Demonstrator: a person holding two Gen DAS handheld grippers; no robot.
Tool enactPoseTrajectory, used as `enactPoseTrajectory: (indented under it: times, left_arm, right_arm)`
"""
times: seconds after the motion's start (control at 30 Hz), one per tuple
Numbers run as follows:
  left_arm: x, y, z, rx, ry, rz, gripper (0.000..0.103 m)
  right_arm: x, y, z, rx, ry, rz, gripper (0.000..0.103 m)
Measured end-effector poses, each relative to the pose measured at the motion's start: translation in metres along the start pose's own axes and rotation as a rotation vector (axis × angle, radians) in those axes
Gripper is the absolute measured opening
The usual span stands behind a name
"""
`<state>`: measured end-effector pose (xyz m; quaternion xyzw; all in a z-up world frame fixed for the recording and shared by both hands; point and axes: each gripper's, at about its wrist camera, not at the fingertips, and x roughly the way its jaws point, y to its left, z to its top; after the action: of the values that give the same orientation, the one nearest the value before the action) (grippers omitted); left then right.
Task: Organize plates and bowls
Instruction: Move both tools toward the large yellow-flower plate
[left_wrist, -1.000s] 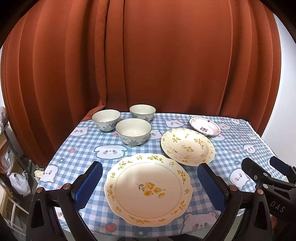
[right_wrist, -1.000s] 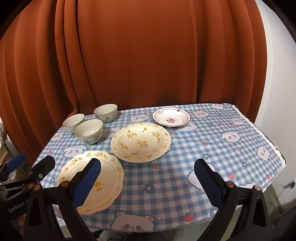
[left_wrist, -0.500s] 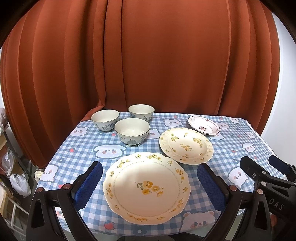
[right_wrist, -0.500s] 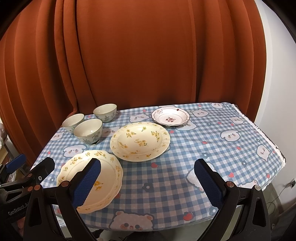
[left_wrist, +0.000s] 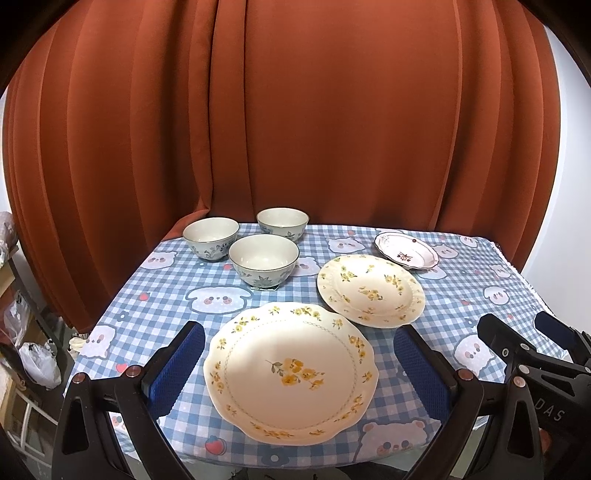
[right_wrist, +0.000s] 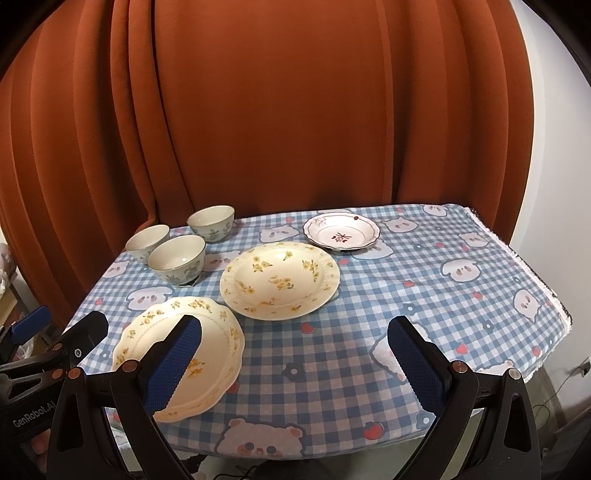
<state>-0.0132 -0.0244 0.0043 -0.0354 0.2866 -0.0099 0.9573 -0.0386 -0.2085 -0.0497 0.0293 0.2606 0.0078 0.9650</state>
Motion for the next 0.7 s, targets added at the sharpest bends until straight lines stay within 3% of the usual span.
enactPoseTrajectory:
  times: [0.47,0.57,0.7]
  left_arm:
    - [0.001,-0.010,0.001,0.026,-0.028,-0.026,0.103]
    - [0.002,-0.009,0.002,0.011,-0.023,-0.032,0.103]
    - [0.011,-0.001,0.001,-0.017,0.007,-0.013,0.103]
  right_arm:
    - [0.005,-0.005,-0.001,0.001,-0.003,-0.005,0.102]
    - [0.005,-0.002,-0.001,-0.019,-0.010,-0.026,0.102]
    - [0.012,0.000,0.001,-0.026,0.006,0.006,0.102]
